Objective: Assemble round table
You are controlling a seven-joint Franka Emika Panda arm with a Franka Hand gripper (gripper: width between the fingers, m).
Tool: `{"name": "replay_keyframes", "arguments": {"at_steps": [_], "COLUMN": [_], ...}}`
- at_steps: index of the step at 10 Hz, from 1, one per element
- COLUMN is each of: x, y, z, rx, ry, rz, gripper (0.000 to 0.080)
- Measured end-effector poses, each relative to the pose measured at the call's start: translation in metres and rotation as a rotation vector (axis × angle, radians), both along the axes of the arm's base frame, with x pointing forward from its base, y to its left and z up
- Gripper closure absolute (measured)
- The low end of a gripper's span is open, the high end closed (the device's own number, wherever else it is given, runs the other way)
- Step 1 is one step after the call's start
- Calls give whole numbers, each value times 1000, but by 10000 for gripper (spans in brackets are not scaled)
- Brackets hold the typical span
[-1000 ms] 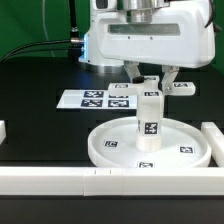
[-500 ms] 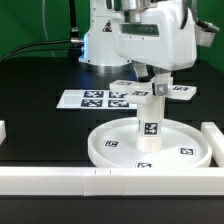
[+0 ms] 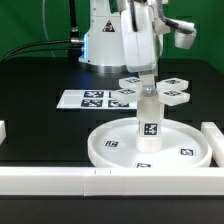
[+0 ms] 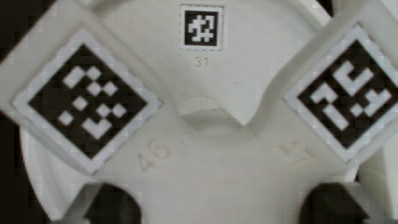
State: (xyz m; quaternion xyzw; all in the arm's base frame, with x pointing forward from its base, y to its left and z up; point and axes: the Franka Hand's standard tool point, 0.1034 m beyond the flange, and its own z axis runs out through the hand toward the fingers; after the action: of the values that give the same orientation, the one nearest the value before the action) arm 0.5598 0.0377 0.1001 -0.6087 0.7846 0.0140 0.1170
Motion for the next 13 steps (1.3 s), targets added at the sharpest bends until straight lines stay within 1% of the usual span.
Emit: {"name": "replay_keyframes", "arguments": {"at_steps": [1,2,3,4,5,6,7,9,10,11,12,13], "x": [0,1,2,5,5,4,4,4,3,9,14,13], "y": [0,-2,0,1,1,1,2,2,6,9,8,8], "z": [1,6,16,28,31,27,27,27,28,32,33,31], "rx": [-5,-6,8,16,15,9,9,-12,-36,-61,-75,-85], "ry": [-7,-22,-28,-51,-60,-58,-58,-75,-59,-65,-86,-96], "rz": [32,59,65,73,91,116,117,223,401,570,671,739], "gripper": [334,185,185,160,153,153,151,151,151,151,151,151]}}
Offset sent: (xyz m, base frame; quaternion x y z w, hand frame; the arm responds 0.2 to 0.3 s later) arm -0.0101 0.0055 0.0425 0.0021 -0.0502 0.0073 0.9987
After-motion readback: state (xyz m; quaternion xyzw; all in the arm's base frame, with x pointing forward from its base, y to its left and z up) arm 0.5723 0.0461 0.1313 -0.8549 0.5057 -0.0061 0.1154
